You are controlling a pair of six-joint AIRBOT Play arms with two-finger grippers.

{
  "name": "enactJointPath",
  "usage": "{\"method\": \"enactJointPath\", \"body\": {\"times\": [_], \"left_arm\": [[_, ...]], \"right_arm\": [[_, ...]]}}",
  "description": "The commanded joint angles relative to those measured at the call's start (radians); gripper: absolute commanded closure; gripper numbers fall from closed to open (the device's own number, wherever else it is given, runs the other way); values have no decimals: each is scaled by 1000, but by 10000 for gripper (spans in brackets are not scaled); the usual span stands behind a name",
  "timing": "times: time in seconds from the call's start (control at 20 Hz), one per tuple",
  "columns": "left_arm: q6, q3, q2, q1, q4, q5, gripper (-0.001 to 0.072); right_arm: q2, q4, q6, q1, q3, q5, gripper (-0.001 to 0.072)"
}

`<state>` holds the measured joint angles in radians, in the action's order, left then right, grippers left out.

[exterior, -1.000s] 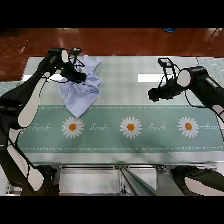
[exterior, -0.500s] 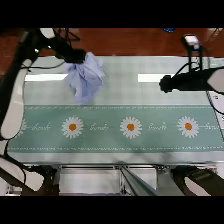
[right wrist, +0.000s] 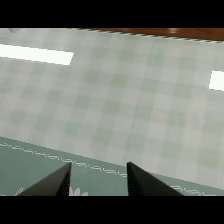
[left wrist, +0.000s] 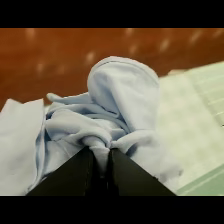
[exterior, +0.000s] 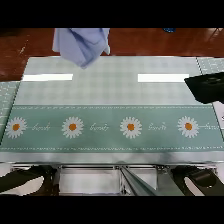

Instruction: Fold the shirts.

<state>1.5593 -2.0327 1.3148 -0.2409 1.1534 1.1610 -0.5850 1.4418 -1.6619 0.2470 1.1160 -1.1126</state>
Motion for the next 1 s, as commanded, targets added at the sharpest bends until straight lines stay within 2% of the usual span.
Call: {"method": "enactJointPath", "body": {"times": [0.0,0.1,0.2,0.35,0.4,0.6,0.7,0.8,0.85,0.9,0.95], "left_arm": [[-16,34,-122,-64,-40,-2,684],[-18,151,-195,-139,-40,-23,684],[-8,372,-304,-240,-39,-155,684],[143,806,-489,-364,-40,-465,684],[185,930,-534,-401,-39,-521,684],[306,1317,-586,-524,-40,-597,684],[367,1450,-553,-576,-40,-677,684],[420,1519,-501,-610,-40,-697,665],[427,1524,-467,-615,-40,-666,464],[423,1517,-442,-611,-38,-629,209],[394,1500,-431,-585,-35,-579,203]], "right_arm": [[62,-3,-9,0,0,-46,305],[80,1,-11,-1,0,-48,305],[95,5,-17,-1,-1,-51,305],[94,6,-17,-1,-1,-69,305],[93,8,-17,-1,-1,-69,305],[93,18,-17,-1,-3,-69,305],[89,7,-8,-1,-29,-67,304],[72,-15,-10,-1,-79,-78,304],[56,-10,-24,-1,-113,-79,304],[35,10,-48,-1,-142,-78,304],[9,54,-77,-1,-161,-78,304]]}}
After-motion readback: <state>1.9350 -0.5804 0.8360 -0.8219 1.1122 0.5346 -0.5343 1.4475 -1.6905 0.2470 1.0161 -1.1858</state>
